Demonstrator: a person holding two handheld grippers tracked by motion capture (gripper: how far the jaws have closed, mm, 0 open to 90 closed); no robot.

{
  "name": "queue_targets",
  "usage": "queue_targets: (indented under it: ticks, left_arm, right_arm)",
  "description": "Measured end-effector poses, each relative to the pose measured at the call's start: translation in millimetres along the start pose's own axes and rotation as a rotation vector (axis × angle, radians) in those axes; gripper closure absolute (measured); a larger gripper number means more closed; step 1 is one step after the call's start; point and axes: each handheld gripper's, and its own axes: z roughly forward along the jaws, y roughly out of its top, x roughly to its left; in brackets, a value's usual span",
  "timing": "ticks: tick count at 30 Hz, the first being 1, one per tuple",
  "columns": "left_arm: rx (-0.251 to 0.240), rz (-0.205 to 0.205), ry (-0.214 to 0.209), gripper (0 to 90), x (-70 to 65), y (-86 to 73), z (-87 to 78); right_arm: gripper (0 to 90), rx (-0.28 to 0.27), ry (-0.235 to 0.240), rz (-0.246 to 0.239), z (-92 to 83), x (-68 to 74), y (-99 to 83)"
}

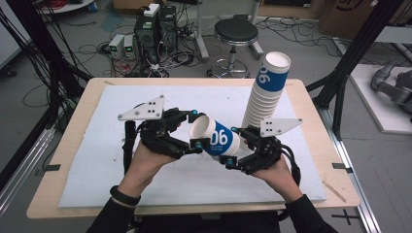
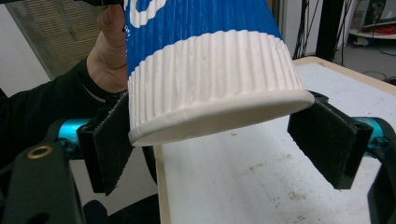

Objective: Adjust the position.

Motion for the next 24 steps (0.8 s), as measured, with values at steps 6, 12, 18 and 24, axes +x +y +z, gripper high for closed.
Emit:
queue_targets:
  ticks: [6, 12, 18, 24]
  left_arm:
    - [-0.001, -0.008, 0.003, 25.5, 0.0, 0.2, -0.5]
    - [0.006, -0.004, 0.005, 25.0, -0.1, 0.2, -0.1]
    - [0.006, -0.004, 0.003, 23.5, -0.4, 0.9, -0.6]
    - [0.001, -0.002, 0.009, 21.6, -0.7, 1.6, -1.6]
  right_arm:
    - [18.2, -0.001, 0.003, 0.001, -0.6, -0.8, 0.0]
    - [18.4, -0.007, 0.003, -0.004, -0.9, -1.0, -0.1]
    - [18.8, -0.014, 0.014, 0.006, -2.3, -1.5, -0.1]
    - [19.0, -0.024, 0.014, 0.006, -3.9, -2.8, -0.5]
